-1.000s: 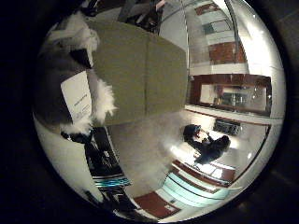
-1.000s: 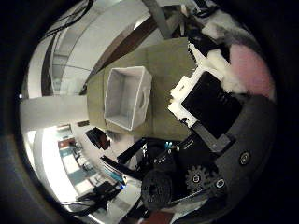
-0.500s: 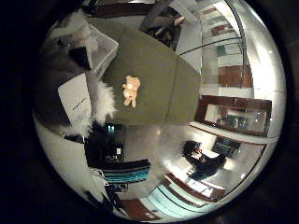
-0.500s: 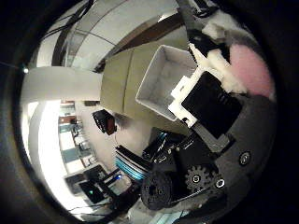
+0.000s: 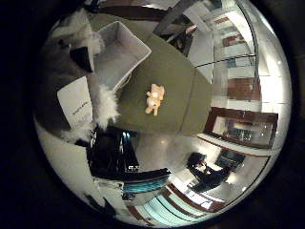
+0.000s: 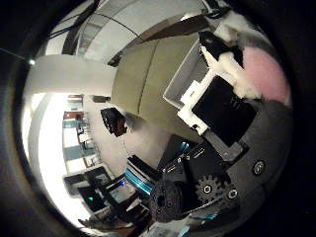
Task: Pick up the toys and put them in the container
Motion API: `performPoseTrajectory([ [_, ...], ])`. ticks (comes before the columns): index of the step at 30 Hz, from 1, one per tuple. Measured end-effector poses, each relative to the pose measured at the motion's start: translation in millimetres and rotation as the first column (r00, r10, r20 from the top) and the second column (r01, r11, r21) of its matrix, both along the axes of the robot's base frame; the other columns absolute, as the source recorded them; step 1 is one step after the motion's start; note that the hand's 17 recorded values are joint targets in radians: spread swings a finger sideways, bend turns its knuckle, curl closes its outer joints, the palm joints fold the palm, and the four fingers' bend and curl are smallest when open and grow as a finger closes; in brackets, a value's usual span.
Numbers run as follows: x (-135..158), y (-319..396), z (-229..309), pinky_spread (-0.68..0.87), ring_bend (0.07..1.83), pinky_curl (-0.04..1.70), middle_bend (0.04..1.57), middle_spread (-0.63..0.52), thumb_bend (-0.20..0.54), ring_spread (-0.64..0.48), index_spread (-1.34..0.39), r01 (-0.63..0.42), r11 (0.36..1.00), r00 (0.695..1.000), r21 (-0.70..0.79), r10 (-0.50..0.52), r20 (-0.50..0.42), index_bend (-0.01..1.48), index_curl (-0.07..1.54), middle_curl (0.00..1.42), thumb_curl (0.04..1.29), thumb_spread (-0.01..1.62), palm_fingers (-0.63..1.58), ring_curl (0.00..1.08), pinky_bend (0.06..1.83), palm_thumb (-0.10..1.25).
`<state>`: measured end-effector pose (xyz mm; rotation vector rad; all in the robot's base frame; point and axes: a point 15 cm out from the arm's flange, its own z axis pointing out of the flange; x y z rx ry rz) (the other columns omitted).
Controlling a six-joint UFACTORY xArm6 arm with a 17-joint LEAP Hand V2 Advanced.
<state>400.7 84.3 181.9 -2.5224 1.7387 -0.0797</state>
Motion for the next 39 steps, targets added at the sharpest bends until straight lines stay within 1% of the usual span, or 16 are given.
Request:
performPoseTrajectory([
  [5, 7.9, 16.6, -6.3, -0.2, 1.37, 0.92, 1.38, -0.13, -0.013, -0.21, -0.26, -0.012, 1.0, 1.0, 0.017, 0.012, 0.026, 1.09, 0.83, 0.66, 0.76, 0.94, 1.14, 0.75, 1.34, 1.07],
  [11, 21.2, 25.3, -26.4, -0.2, 1.38, 0.93, 1.38, -0.13, -0.014, -0.21, -0.26, -0.021, 1.0, 0.999, 0.023, 0.02, 0.048, 1.09, 0.83, 0.66, 0.76, 0.94, 1.15, 0.74, 1.33, 1.07],
  [19, 39.0, 28.0, -72.6, -0.2, 1.38, 0.93, 1.38, -0.13, -0.016, -0.21, -0.26, -0.026, 0.999, 0.998, 0.02, 0.024, 0.064, 1.09, 0.84, 0.66, 0.77, 0.92, 1.15, 0.74, 1.34, 1.07],
  [22, 43.1, 27.6, -86.7, -0.2, 1.38, 0.93, 1.38, -0.13, -0.026, -0.21, -0.26, -0.024, 1.0, 0.998, 0.019, 0.023, 0.067, 1.09, 0.84, 0.66, 0.76, 0.93, 1.14, 0.74, 1.34, 1.02],
  [24, 48.4, 28.0, -89.7, -0.21, 1.37, 0.92, 1.38, -0.13, -0.029, -0.21, -0.26, -0.024, 0.999, 0.996, 0.022, 0.022, 0.086, 1.08, 0.84, 0.67, 0.75, 0.93, 1.13, 0.73, 1.34, 0.98],
  [27, 57.3, 26.3, -89.8, -0.22, 1.36, 0.87, 1.33, -0.14, -0.037, -0.21, -0.28, -0.022, 0.999, 0.993, 0.025, 0.019, 0.119, 0.97, 0.83, 0.65, 0.74, 0.89, 1.1, 0.71, 1.34, 0.91],
  [29, 56.7, 25.1, -90.3, -0.26, 1.33, 0.81, 1.22, -0.14, -0.048, -0.21, -0.32, -0.032, 0.999, 0.993, 0.018, 0.029, 0.116, 0.77, 0.82, 0.63, 0.73, 0.8, 0.98, 0.68, 1.33, 0.84],
  [30, 55.7, 24.5, -90.6, -0.29, 1.31, 0.78, 1.16, -0.15, -0.042, -0.21, -0.34, -0.038, 0.999, 0.993, 0.015, 0.036, 0.11, 0.69, 0.81, 0.62, 0.73, 0.77, 0.89, 0.66, 1.32, 0.82],
  [31, 54.8, 23.9, -91.0, -0.32, 1.3, 0.75, 1.13, -0.16, -0.038, -0.22, -0.36, -0.044, 0.999, 0.993, 0.013, 0.043, 0.106, 0.63, 0.81, 0.62, 0.73, 0.75, 0.86, 0.65, 1.31, 0.81],
  [32, 51.5, 23.4, -92.8, -0.34, 1.29, 0.75, 1.09, -0.17, -0.041, -0.23, -0.37, -0.054, 0.999, 0.994, 0.009, 0.053, 0.092, 0.61, 0.82, 0.62, 0.72, 0.76, 0.77, 0.65, 1.29, 0.79],
  [33, 48.5, 21.2, -94.1, -0.36, 1.3, 0.71, 1.06, -0.19, -0.034, -0.24, -0.4, -0.062, 0.998, 0.995, 0.005, 0.062, 0.076, 0.52, 0.8, 0.61, 0.7, 0.79, 0.69, 0.63, 1.23, 0.78],
  [34, 45.1, 18.1, -96.0, -0.37, 1.29, 0.69, 1.04, -0.2, -0.035, -0.24, -0.41, -0.069, 0.998, 0.996, 0.001, 0.069, 0.058, 0.5, 0.8, 0.61, 0.68, 0.83, 0.67, 0.62, 1.21, 0.76],
  [35, 42.6, 13.5, -97.2, -0.36, 1.25, 0.68, 1.01, -0.21, -0.032, -0.25, -0.43, -0.072, 0.997, 0.996, -0.003, 0.072, 0.045, 0.48, 0.8, 0.61, 0.65, 0.89, 0.6, 0.6, 1.17, 0.74],
  [36, 40.8, 10.1, -98.2, -0.33, 1.22, 0.67, 0.99, -0.23, -0.036, -0.25, -0.44, -0.076, 0.997, 0.997, -0.005, 0.076, 0.034, 0.48, 0.79, 0.61, 0.64, 0.93, 0.49, 0.59, 1.12, 0.72],
  [38, 39.0, 5.3, -99.7, -0.26, 1.15, 0.65, 1.0, -0.25, -0.034, -0.24, -0.46, -0.08, 0.997, 0.997, -0.008, 0.08, 0.024, 0.49, 0.79, 0.62, 0.58, 1.02, 0.41, 0.57, 1.06, 0.66],
  [39, 38.7, 3.2, -100.3, -0.18, 1.11, 0.64, 0.98, -0.25, -0.036, -0.24, -0.47, -0.082, 0.997, 0.996, -0.009, 0.082, 0.021, 0.46, 0.76, 0.61, 0.54, 1.07, 0.35, 0.55, 1.06, 0.62],
])
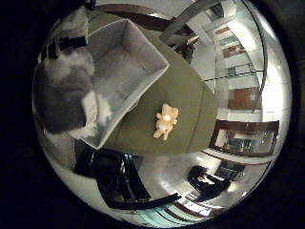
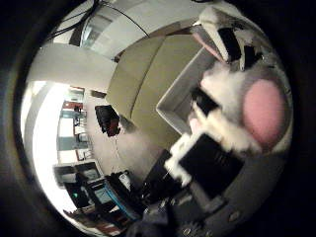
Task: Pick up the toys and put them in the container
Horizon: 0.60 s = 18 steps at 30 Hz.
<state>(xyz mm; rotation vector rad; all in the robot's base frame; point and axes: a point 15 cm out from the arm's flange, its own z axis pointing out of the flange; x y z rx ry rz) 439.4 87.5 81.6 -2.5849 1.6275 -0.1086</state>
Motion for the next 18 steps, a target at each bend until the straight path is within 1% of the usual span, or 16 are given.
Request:
performPoseTrajectory([
  [1, 0.0, -1.5, -0.3, -0.12, 1.09, 0.64, 0.96, -0.26, -0.033, -0.23, -0.47, -0.003, 1.0, 1.0, -0.001, 0.003, -0.001, 0.45, 0.74, 0.61, 0.51, 1.09, 0.32, 0.54, 1.05, 0.6],
  [2, -0.1, -3.3, -0.6, -0.09, 1.09, 0.64, 0.92, -0.26, -0.032, -0.23, -0.47, -0.006, 1.0, 1.0, -0.001, 0.006, -0.002, 0.41, 0.73, 0.6, 0.5, 1.1, 0.28, 0.53, 1.06, 0.59],
  [4, 0.0, -4.0, -0.5, 0.03, 1.05, 0.62, 0.86, -0.25, -0.032, -0.2, -0.47, -0.008, 1.0, 1.0, 0.0, 0.008, -0.002, 0.38, 0.67, 0.57, 0.45, 1.12, 0.26, 0.51, 1.07, 0.55],
  [5, 0.5, -4.8, -0.1, 0.06, 1.05, 0.62, 0.84, -0.25, -0.03, -0.19, -0.47, -0.013, 1.0, 1.0, 0.0, 0.013, 0.0, 0.37, 0.65, 0.57, 0.43, 1.12, 0.26, 0.5, 1.07, 0.53],
  [10, 5.6, -10.9, 11.8, 0.19, 0.99, 0.57, 0.76, -0.22, -0.025, -0.15, -0.44, -0.019, 1.0, 1.0, 0.002, 0.019, 0.018, 0.36, 0.58, 0.53, 0.37, 1.12, 0.25, 0.47, 1.02, 0.5],
  [15, -2.5, -38.7, 27.7, 0.3, 0.9, 0.52, 0.68, -0.15, -0.025, -0.09, -0.4, 0.001, 1.0, 1.0, -0.003, -0.001, -0.017, 0.35, 0.53, 0.49, 0.33, 1.11, 0.2, 0.42, 0.98, 0.47],
  [18, -7.2, -68.8, 34.5, 0.36, 0.81, 0.47, 0.61, -0.1, -0.026, -0.02, -0.37, 0.04, 0.999, 0.998, -0.006, -0.04, -0.038, 0.34, 0.5, 0.46, 0.31, 1.1, 0.18, 0.37, 0.94, 0.45],
])
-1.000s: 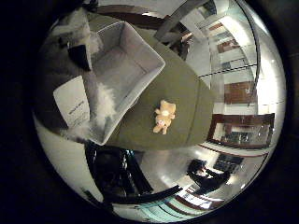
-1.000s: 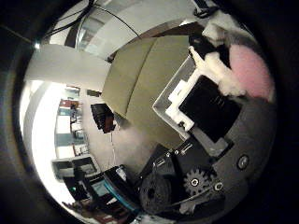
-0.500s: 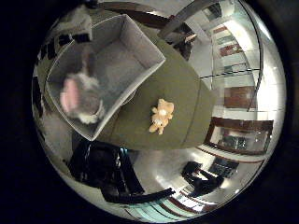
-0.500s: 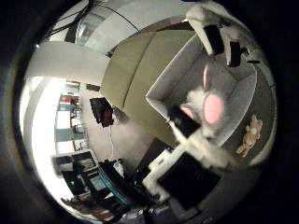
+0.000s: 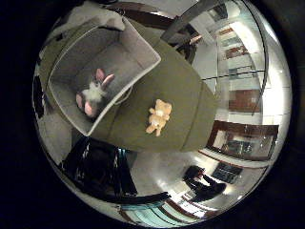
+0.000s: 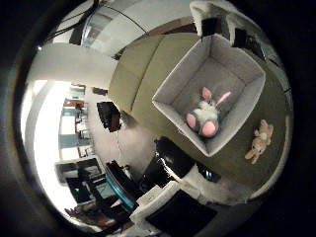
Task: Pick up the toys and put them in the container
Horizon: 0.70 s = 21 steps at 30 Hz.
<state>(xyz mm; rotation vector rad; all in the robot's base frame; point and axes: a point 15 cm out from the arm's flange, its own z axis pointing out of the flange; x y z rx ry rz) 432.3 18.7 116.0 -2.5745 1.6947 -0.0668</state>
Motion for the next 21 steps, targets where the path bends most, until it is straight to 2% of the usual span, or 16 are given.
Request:
performPoseTrajectory([
  [10, -11.9, -128.8, 3.5, 0.43, 0.66, 0.33, 0.48, -0.02, -0.023, 0.07, -0.29, 0.181, 0.983, 0.983, -0.01, -0.181, -0.013, 0.26, 0.42, 0.38, 0.29, 1.08, 0.2, 0.28, 0.82, 0.44],
  [15, -15.0, -179.6, -18.1, 0.46, 0.5, 0.23, 0.39, 0.06, -0.023, 0.17, -0.26, 0.244, 0.97, 0.969, -0.013, -0.244, -0.042, 0.28, 0.42, 0.35, 0.29, 1.08, 0.13, 0.22, 0.69, 0.44],
  [21, -21.1, -214.3, -68.1, 0.47, 0.41, 0.17, 0.29, 0.13, -0.023, 0.21, -0.21, 0.313, 0.95, 0.942, -0.002, -0.311, -0.128, 0.19, 0.38, 0.32, 0.29, 1.08, 0.15, 0.2, 0.62, 0.44],
])
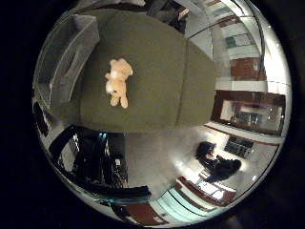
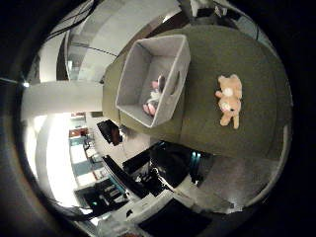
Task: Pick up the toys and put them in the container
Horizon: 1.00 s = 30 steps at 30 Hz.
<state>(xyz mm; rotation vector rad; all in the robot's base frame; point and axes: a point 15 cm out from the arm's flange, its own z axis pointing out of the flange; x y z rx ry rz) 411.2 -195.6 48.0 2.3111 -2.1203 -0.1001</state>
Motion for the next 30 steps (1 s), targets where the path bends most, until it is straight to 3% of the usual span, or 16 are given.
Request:
performPoseTrajectory([
  [5, 1.4, -8.9, -44.7, 0.47, 0.38, 0.14, 0.25, 0.17, -0.023, 0.23, -0.18, 0.028, 0.999, 0.998, 0.028, -0.027, -0.058, 0.16, 0.35, 0.31, 0.29, 1.08, 0.14, 0.2, 0.61, 0.44],
  [18, 24.2, -21.3, -143.7, 0.49, 0.36, 0.12, 0.22, 0.21, -0.021, 0.25, -0.14, 0.117, 0.993, 0.99, 0.025, -0.114, -0.077, 0.16, 0.29, 0.32, 0.29, 1.08, 0.11, 0.22, 0.66, 0.45],
  [24, 53.9, -30.3, -170.3, 0.49, 0.36, 0.11, 0.22, 0.22, -0.023, 0.26, -0.13, 0.144, 0.99, 0.988, 0.01, -0.143, -0.061, 0.16, 0.28, 0.33, 0.29, 1.08, 0.1, 0.23, 0.68, 0.47],
  [30, 51.6, -26.9, -189.7, 0.5, 0.36, 0.1, 0.22, 0.23, -0.022, 0.27, -0.13, 0.164, 0.986, 0.983, 0.013, -0.162, -0.084, 0.16, 0.28, 0.33, 0.3, 1.08, 0.1, 0.24, 0.71, 0.48],
])
